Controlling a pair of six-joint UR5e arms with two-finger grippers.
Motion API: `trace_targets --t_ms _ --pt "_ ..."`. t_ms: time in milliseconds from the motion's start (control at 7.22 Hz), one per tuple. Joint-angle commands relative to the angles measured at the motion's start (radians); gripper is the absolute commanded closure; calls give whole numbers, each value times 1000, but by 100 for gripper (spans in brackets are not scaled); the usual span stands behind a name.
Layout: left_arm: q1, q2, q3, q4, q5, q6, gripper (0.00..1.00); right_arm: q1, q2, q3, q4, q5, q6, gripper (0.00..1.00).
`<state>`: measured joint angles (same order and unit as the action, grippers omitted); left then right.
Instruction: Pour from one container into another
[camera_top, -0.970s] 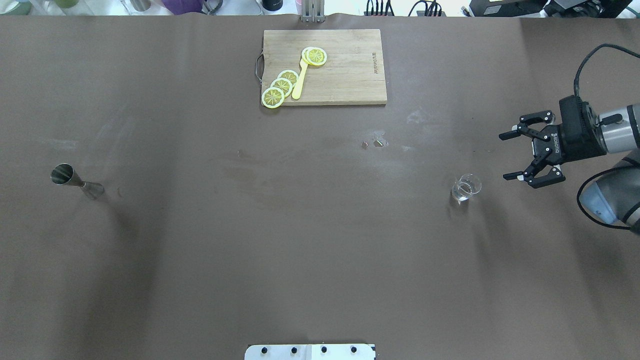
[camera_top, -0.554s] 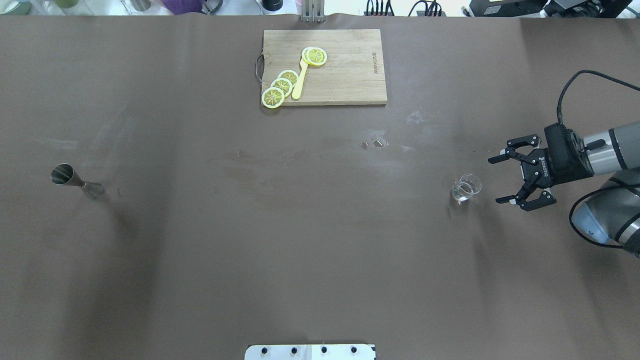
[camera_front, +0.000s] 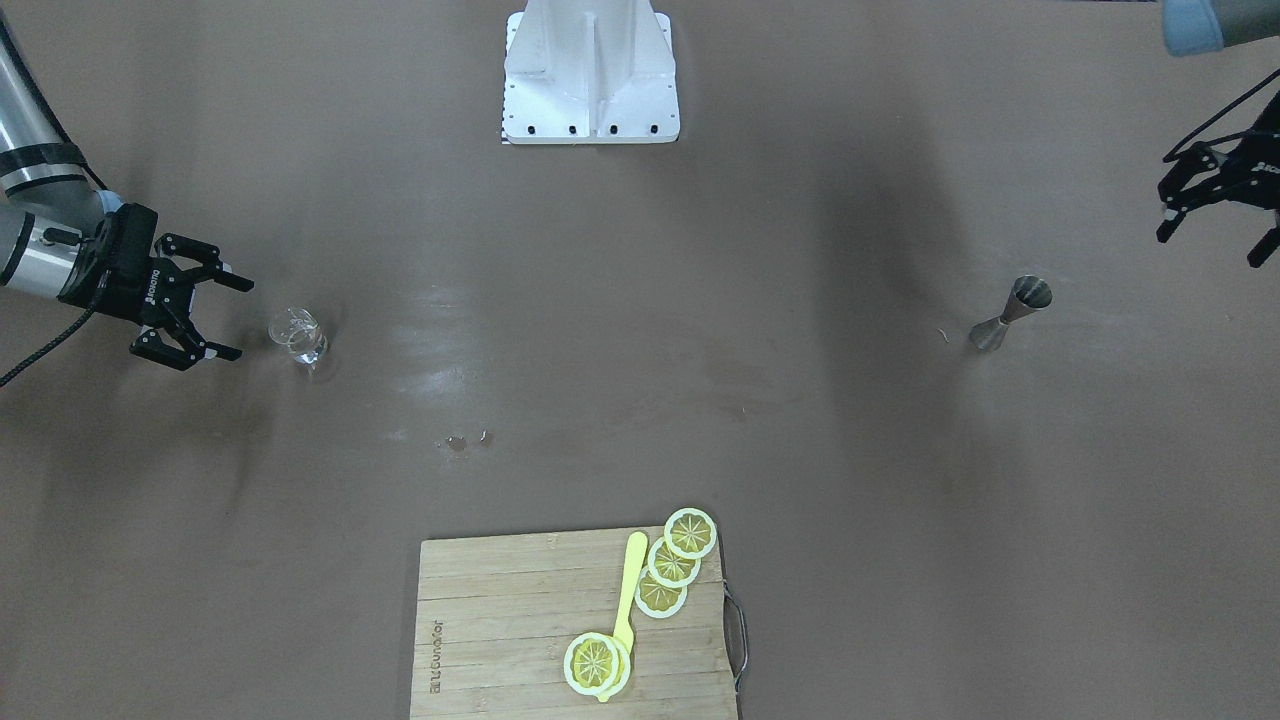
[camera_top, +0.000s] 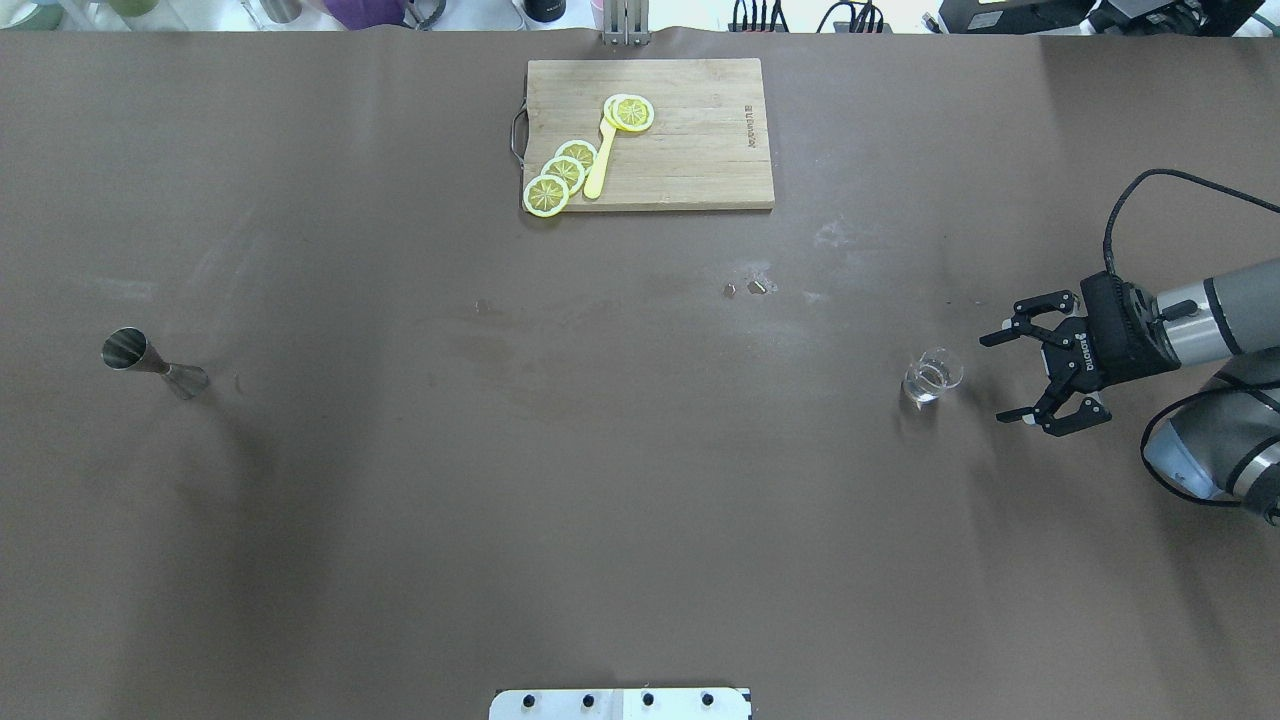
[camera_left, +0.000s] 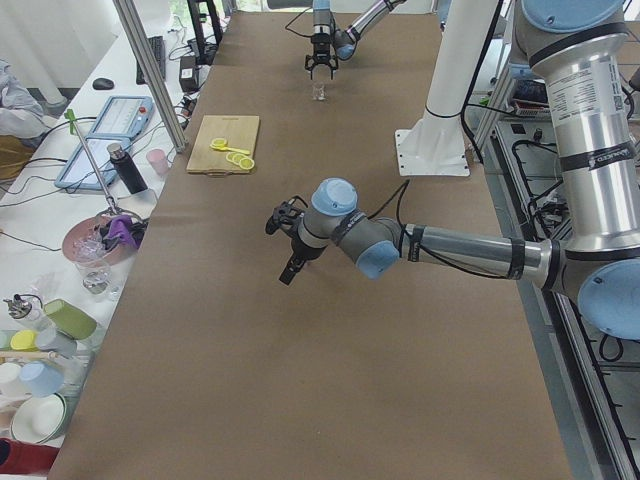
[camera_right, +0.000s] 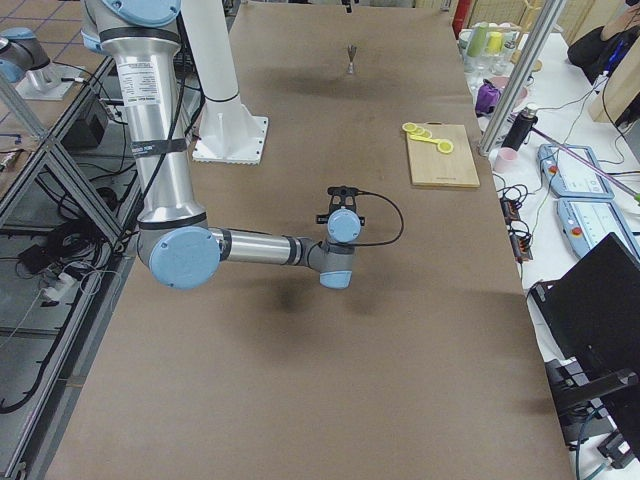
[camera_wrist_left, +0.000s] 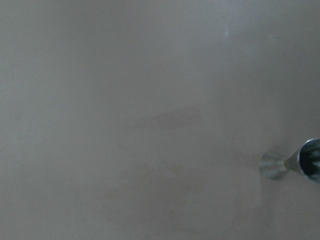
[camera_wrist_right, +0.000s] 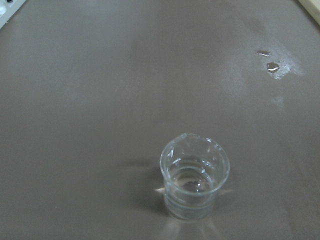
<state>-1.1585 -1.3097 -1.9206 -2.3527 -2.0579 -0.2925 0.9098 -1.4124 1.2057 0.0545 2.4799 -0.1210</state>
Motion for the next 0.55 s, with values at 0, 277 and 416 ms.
trace_targets --t_ms 0,277,416 --pt "155 6 -8 -309 220 -11 1 -5 44 -43 -1 -1 1 0" --pt "276 9 -12 -428 305 -13 1 -20 64 -52 -2 -1 1 0" --pt "331 15 -21 -516 412 -13 1 -20 76 -54 -8 -1 1 0"
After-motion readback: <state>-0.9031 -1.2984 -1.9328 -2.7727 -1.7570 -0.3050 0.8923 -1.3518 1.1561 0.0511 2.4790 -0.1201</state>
